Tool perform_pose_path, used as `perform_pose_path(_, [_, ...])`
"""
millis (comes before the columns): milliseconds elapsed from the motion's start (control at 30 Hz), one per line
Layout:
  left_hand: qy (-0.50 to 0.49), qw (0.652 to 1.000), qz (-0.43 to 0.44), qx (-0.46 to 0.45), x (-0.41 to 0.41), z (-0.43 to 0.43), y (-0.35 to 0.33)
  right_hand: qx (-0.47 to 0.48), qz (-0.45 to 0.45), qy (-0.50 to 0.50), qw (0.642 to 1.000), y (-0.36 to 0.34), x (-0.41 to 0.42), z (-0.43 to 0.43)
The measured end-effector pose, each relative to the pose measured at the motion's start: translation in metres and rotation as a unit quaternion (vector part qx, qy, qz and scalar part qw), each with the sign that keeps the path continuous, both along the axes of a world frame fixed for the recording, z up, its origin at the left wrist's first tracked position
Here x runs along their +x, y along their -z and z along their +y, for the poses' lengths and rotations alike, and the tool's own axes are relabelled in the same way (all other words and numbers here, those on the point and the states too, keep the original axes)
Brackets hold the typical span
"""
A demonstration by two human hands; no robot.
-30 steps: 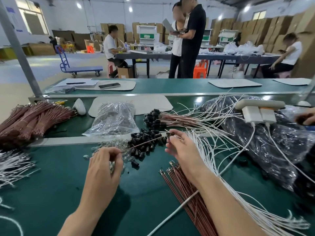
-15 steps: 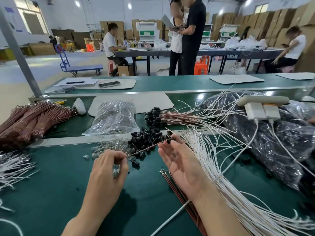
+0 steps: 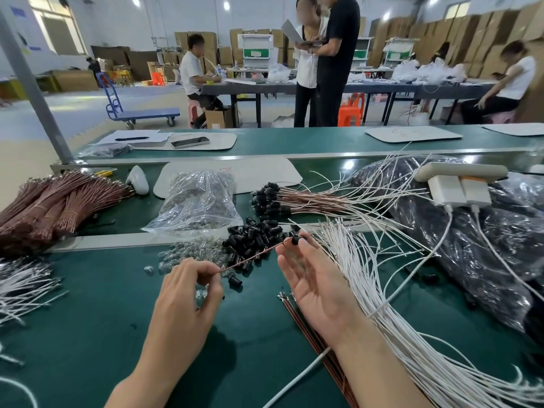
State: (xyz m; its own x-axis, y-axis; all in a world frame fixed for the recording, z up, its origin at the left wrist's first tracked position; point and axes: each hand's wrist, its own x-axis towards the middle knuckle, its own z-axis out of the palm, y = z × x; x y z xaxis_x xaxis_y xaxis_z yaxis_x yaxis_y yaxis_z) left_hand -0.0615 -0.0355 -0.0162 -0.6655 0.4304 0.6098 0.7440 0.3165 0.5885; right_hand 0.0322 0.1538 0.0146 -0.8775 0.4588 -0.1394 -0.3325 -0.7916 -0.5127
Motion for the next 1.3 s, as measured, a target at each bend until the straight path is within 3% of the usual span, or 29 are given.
perform_pose_path(267, [0.008,1.000,-0.008,0.001,-0.001,-0.001,0.003,-0.011,0.006,0.014,1.000,0.002,0.001,0.002])
perform_pose_path(533, [0.016,1.000,-0.004,-0.011,-0.003,0.002,0.003,0.043,-0.008,-0.024,0.999,0.004,0.000,-0.003])
perform_pose_path(833, [0.002,0.999,0.023,-0.036,-0.002,0.005,0.007,0.269,-0.062,-0.061,0.959,0.022,-0.012,-0.029])
perform_pose_path(1100, [0.013,0.999,-0.006,-0.032,-0.003,0.001,0.007,0.162,-0.055,0.021,0.985,0.015,-0.008,-0.007])
perform_pose_path(1300, [0.038,0.999,0.007,-0.038,0.000,0.005,0.004,0.310,-0.081,-0.076,0.944,0.022,-0.012,-0.035])
